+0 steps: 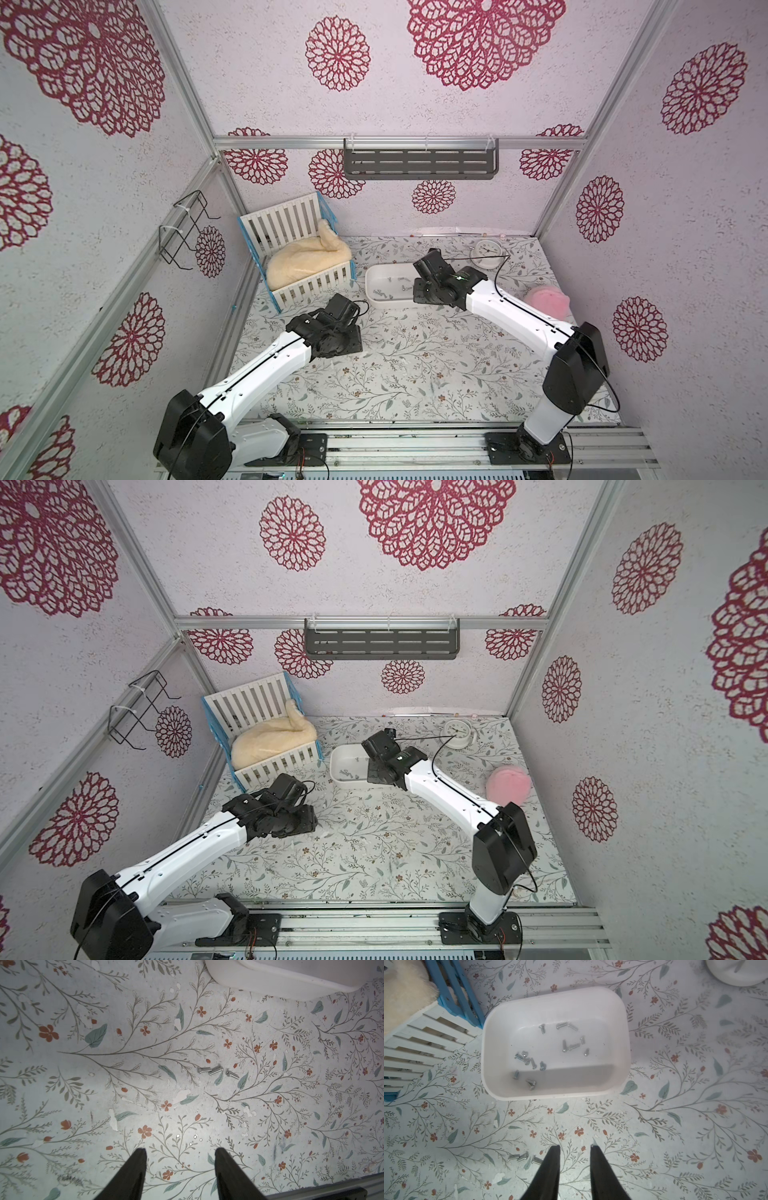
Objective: Put the screws on the desktop into the storage box
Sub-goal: Place the screw in the storage box, then pick up the screw from the center of the board.
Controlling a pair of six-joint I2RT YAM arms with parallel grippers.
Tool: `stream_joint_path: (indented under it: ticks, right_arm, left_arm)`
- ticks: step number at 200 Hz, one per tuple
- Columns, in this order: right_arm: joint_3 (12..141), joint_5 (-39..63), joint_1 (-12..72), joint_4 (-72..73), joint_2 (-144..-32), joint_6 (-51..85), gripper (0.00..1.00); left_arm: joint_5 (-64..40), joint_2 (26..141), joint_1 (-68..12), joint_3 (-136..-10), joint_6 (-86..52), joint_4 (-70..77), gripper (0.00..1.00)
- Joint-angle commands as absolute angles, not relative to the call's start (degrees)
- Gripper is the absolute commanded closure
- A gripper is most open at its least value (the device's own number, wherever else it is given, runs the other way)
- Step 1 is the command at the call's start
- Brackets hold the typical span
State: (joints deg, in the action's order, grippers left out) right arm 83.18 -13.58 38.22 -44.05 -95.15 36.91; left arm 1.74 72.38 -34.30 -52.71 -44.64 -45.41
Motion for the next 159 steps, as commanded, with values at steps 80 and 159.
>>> stream_joint_path:
  ticks: [80,159]
  right_arm:
    - [68.01,-10.1,37.23,-35.91,-84.98,41.44,0.71]
    - [62.18,-9.61,33.24,-36.65,-78.21,41.22,0.7]
  left_arm:
    - [-0.54,86.66,-38.99,-59.24,-43.18,-38.5,0.47]
    - [-0.53,96.03,-39.38,-65.64,-37.83,-38.86,0.56]
